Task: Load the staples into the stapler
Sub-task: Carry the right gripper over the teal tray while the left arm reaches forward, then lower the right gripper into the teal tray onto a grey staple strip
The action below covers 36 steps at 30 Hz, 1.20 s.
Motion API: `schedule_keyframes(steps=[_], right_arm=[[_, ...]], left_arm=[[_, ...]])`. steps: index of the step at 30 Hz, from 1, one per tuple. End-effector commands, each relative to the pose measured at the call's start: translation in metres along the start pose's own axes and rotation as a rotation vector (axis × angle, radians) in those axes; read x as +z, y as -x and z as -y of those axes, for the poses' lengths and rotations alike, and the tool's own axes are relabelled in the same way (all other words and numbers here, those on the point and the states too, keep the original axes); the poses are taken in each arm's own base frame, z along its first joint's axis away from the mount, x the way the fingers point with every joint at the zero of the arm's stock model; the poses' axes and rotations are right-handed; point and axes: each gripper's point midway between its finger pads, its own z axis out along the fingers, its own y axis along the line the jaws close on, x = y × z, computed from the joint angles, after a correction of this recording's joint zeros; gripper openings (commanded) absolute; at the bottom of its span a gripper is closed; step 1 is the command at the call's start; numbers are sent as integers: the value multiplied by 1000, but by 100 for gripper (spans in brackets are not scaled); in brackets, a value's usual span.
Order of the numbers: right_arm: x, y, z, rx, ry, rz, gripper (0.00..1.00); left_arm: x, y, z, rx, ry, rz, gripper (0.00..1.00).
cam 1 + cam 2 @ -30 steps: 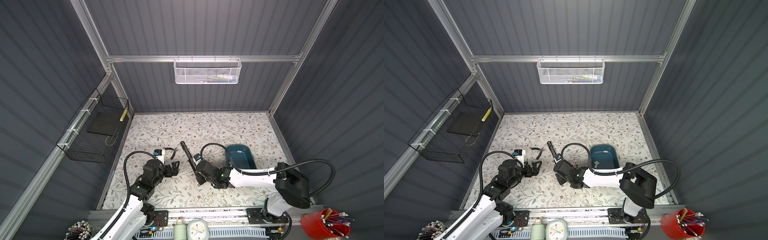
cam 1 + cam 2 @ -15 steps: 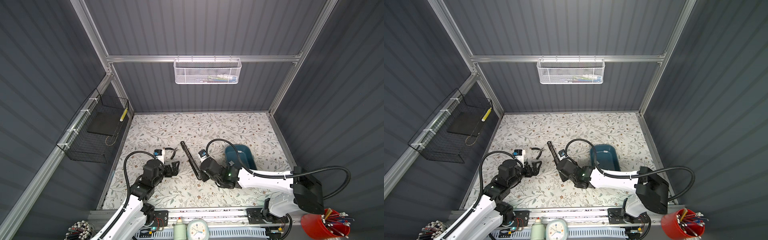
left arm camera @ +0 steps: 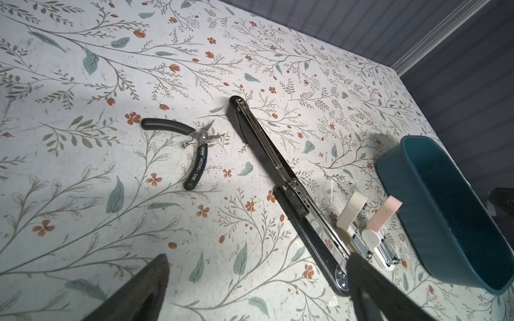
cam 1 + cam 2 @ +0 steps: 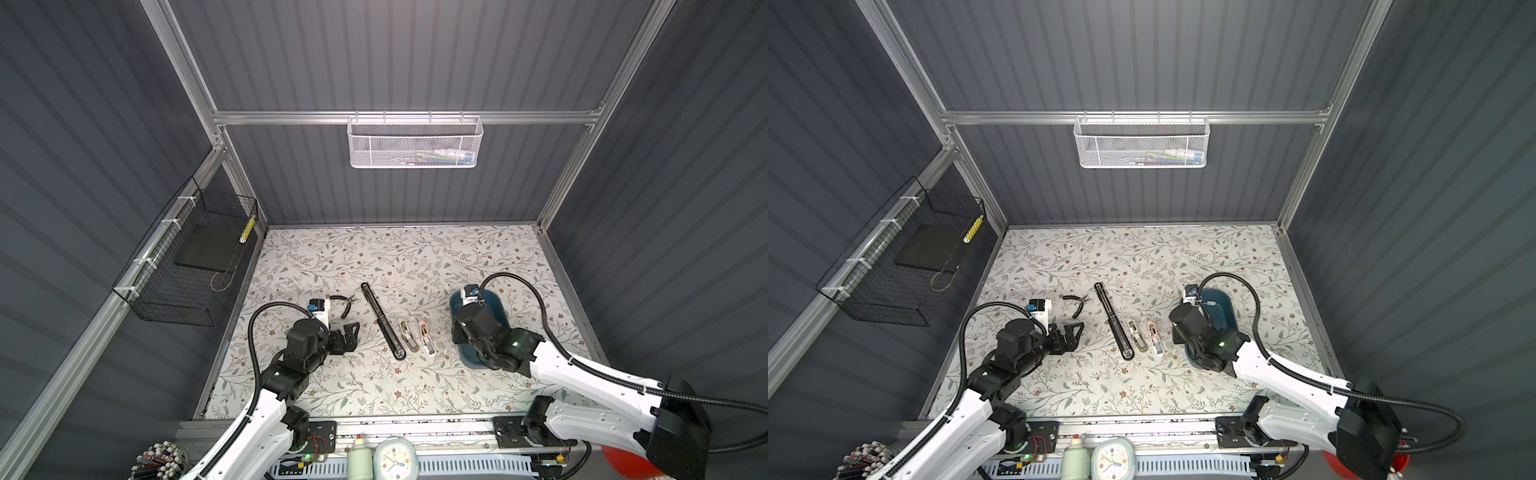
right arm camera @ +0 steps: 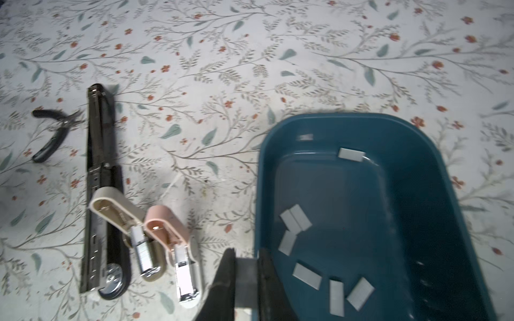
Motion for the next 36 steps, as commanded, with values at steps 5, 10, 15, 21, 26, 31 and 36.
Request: schedule_keyframes(steps=[5, 10, 15, 21, 26, 31, 36], right_arm=[[39, -12, 29, 95, -60, -117, 4], [71, -6, 41, 166, -53, -170, 3], [89, 5, 50, 191, -85, -167, 6], [104, 7, 57, 245, -108, -203, 5], [110, -2, 84, 303, -190, -247, 6], [118, -16, 93, 334, -208, -300, 11], [116, -17, 101, 341, -239, -312, 31]], left_arm=[[11, 59, 16, 48, 25, 63, 99], [35, 120, 36, 118, 26, 131, 99], [52, 165, 50, 180, 16, 242, 99], [73, 188, 47, 311, 87, 271, 99], [81, 189, 38, 338, 136, 291, 99], [89, 190, 36, 375, 148, 300, 99], [89, 195, 37, 393, 154, 321, 99]])
